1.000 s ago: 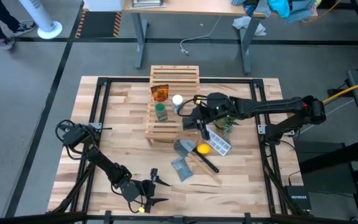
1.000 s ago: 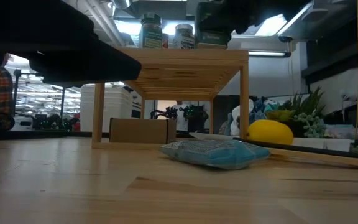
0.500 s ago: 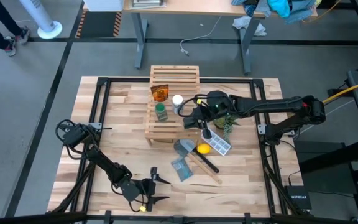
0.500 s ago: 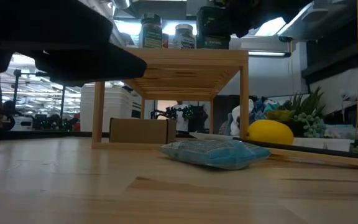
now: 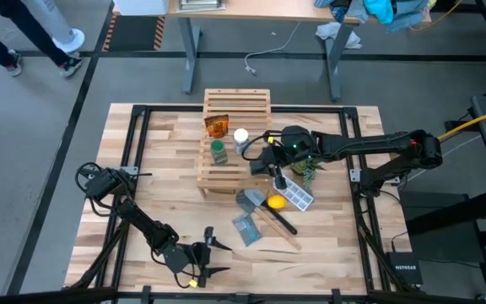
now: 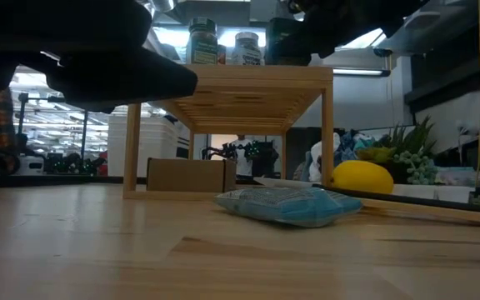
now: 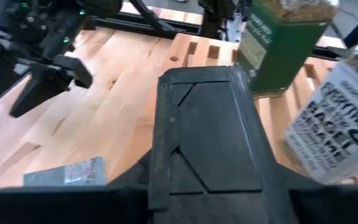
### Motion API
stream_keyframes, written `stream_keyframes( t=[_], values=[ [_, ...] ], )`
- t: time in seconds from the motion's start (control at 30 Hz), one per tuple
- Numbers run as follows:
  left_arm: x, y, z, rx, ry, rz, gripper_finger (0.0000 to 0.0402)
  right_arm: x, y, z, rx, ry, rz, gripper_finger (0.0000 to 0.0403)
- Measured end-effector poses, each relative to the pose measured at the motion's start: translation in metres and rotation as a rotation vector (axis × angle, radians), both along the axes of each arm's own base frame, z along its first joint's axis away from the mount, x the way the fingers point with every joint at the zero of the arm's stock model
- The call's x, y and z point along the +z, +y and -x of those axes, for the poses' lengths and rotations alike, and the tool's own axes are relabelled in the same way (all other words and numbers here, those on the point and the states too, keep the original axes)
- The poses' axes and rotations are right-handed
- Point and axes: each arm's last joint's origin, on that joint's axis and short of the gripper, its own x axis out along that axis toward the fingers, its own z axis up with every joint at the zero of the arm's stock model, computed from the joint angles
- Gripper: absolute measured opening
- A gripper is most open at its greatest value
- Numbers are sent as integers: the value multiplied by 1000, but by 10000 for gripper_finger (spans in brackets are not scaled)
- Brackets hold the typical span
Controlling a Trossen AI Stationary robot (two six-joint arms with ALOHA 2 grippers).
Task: Shelf spices
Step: Put the black and green seasoning bottle on the shelf, then return to Home Position
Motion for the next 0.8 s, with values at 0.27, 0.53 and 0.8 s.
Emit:
stream_keyframes(
  t=[0.27, 0.53, 0.8],
  values=[
    [0, 0, 0, 0, 0, 4, 260, 2, -1, -1, -14, -26, 6, 268],
    [3, 0, 0, -2, -5, -2, 260, 8, 0, 2, -6, -46, -11, 317],
    [42, 4, 4, -10, -91, -120, 260, 43, 4, 27, -12, -163, -14, 323]
  ],
)
